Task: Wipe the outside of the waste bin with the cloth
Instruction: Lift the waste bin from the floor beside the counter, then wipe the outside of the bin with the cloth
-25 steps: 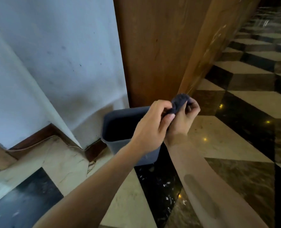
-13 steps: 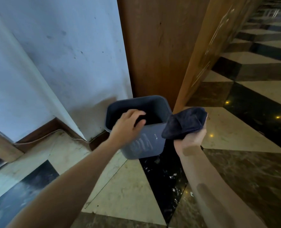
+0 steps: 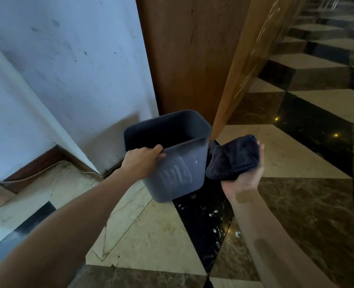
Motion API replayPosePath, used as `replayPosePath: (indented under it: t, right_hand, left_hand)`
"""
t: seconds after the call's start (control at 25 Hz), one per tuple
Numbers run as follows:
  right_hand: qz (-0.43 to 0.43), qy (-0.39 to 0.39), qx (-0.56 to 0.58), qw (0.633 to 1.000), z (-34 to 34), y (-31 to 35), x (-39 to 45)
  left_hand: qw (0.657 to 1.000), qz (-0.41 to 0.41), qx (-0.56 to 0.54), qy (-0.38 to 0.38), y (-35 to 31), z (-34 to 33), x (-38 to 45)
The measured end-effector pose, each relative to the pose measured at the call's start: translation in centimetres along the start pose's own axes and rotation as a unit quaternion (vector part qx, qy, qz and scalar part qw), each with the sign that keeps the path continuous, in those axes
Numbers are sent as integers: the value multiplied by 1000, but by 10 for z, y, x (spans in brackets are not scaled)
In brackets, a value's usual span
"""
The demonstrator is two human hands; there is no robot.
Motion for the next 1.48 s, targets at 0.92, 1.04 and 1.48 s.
replayPosePath:
  t: [0.92,1.04,1.48]
  right_hand:
    - [240,39,-528,814,8,-102,-91]
    - [246,71,-681,686,13,-109,-81]
    - [185,92,-690,694,12,-88,-25]
  left_hand:
    - [983,76,-165,20,-71,28,-22]
    - [971,71,-229,17,-73,26,-27]
    - [967,42,-252,16,-73,25,-31]
Point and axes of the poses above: each hand's wrist, its own x-axis towards the middle knuckle, its own z-axis out of the back of the hand, y = z × x, the point moved 2 cm from there along x, towards the middle knuckle, and after that the axes turned 1 degree about -x, right-handed, at the moved point
